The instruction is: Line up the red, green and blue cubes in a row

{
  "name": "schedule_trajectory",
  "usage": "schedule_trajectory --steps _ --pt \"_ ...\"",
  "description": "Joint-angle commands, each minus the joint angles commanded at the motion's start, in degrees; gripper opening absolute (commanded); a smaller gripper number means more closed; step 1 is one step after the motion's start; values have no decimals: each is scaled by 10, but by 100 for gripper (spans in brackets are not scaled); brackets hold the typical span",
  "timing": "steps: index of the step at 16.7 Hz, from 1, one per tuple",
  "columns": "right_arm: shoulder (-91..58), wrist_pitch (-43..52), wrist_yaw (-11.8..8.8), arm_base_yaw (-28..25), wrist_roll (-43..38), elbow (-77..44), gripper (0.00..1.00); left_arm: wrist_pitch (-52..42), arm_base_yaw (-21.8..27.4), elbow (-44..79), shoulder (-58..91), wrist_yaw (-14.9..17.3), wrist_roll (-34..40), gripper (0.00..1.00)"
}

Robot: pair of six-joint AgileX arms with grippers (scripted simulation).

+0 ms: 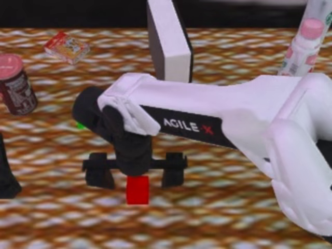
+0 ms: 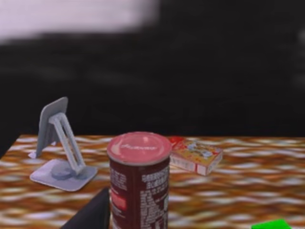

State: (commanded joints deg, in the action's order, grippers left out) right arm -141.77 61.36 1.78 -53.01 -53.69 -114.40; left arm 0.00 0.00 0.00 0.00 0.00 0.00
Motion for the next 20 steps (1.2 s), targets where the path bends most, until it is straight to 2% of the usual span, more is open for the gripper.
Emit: schedule_trajectory --steps 3,10,16,20 --pt "2 10 0 -1 0 -10 100 0 0 0 0 0 0 100" --pt "29 134 0 -6 -1 -105 100 0 0 0 0 0 0 100" --pt "34 131 2 0 2 -101 100 -3 1 5 5 1 -3 100" --pt "112 89 26 31 43 -36 100 -53 17 81 85 17 -50 100"
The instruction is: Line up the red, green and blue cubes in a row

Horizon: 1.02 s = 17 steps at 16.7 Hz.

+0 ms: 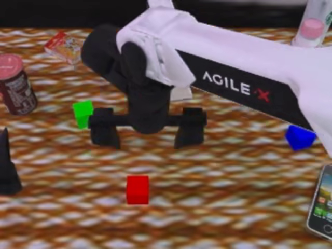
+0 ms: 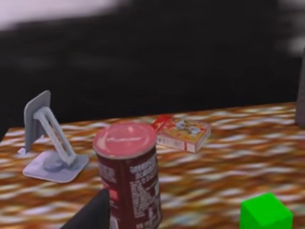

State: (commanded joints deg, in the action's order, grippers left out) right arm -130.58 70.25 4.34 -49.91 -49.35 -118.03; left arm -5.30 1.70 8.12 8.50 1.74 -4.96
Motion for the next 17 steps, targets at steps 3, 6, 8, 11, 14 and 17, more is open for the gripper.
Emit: schedule_trajectory --steps 3,6,8,11,14,17 --pt "121 -58 24 46 53 95 100 -79 18 99 123 17 -63 100" --pt "287 -132 45 106 117 228 100 -188 37 216 290 33 -141 100" --pt "413 -187 54 152 165 334 100 -270 50 300 419 41 -197 100" --pt "615 -276 59 226 242 514 100 -396 68 433 621 48 -279 100" --pt "808 -369 54 300 316 698 100 -510 83 574 815 47 -356 100" --pt "974 -460 39 364 380 863 100 -596 93 719 989 37 -424 100"
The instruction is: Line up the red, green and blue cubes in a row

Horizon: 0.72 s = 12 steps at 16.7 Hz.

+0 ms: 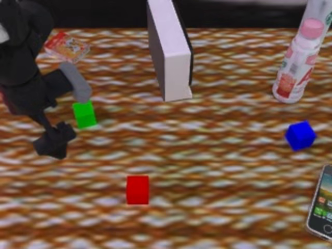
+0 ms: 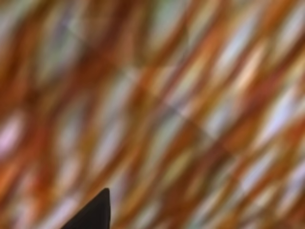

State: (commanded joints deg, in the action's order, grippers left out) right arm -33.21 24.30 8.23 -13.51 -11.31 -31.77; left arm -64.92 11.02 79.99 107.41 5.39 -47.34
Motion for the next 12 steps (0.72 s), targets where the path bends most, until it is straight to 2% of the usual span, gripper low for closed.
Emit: schedule_trajectory --steps 3,7,10,12 --pt "132 -87 -24 53 50 133 100 -52 6 143 141 -16 -57 100" --pt "260 -187 -59 104 95 259 100 -71 9 303 259 -38 -113 100" --pt "319 -233 -78 125 110 308 100 -65 10 369 293 -49 -134 100" --pt "332 -243 -82 129 113 318 100 -62 10 383 297 -51 -139 100"
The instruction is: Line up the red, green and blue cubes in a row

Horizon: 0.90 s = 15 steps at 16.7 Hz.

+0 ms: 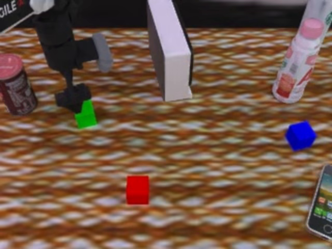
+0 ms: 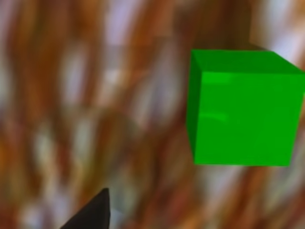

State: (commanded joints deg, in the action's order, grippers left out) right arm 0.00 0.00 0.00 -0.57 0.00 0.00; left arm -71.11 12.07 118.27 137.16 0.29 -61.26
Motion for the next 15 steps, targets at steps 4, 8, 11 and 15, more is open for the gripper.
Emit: schedule_trajectory --steps 4,8,11,15 --pt "0 0 0 0 0 0 100 0 -3 -1 -2 1 1 100" --pt "0 0 0 0 0 0 100 43 -1 -33 12 0 -1 100" --pt "0 0 0 0 0 0 100 117 -1 -77 34 0 -1 100" --pt "0 0 0 0 0 0 100 147 -1 -100 47 1 -1 100"
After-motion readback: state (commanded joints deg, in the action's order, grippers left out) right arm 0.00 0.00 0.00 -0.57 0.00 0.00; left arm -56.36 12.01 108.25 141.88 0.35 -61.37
